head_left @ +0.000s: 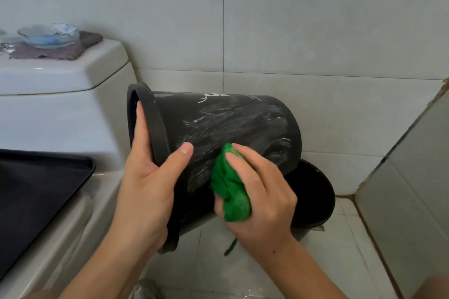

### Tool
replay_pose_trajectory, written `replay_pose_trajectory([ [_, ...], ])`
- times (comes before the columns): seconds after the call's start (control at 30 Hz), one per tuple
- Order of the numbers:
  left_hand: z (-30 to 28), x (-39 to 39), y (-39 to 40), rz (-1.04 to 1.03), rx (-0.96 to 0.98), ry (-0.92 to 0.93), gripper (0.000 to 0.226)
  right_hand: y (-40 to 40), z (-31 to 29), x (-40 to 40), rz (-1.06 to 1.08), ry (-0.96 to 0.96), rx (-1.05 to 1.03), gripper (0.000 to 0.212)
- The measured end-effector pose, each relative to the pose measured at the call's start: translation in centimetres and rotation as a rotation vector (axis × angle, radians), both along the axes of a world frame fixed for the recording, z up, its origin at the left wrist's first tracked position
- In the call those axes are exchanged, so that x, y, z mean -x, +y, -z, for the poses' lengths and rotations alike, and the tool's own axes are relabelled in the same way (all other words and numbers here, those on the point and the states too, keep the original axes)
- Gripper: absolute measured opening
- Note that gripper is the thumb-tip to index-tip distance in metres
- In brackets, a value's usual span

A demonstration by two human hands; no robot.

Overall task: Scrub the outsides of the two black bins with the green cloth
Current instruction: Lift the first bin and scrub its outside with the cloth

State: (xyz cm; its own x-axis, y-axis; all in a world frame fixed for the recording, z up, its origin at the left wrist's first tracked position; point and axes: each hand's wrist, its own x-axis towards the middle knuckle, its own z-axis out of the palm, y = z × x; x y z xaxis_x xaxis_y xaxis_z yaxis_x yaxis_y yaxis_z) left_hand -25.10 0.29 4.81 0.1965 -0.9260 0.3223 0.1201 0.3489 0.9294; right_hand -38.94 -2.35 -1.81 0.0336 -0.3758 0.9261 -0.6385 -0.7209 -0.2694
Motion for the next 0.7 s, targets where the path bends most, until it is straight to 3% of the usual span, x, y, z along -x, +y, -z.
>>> replay_pose_trajectory([
  [0.1, -0.3, -0.5, 0.2, -0.001, 0.012, -0.007, 0.081, -1.9, 0.8, 2.6, 0.046, -0.041, -0.050, 0.045],
  [0.27, 0.0, -0.2, 0.1, 0.003, 0.005, -0.033, 0.083, -4.3, 0.5, 5.3, 0.263, -0.418, -0.395, 0.045],
  [0.57, -0.6, -0.3, -0.1, 0.006, 0.014, 0.016, 0.084, -2.8, -1.6, 4.8, 0.085, 0.089, -0.152, 0.045],
  [0.7, -0.3, 0.2, 0.3, 0.038, 0.007, 0.018, 0.085, -3.6, -2.0, 6.7, 0.137, -0.055, -0.280, 0.046],
])
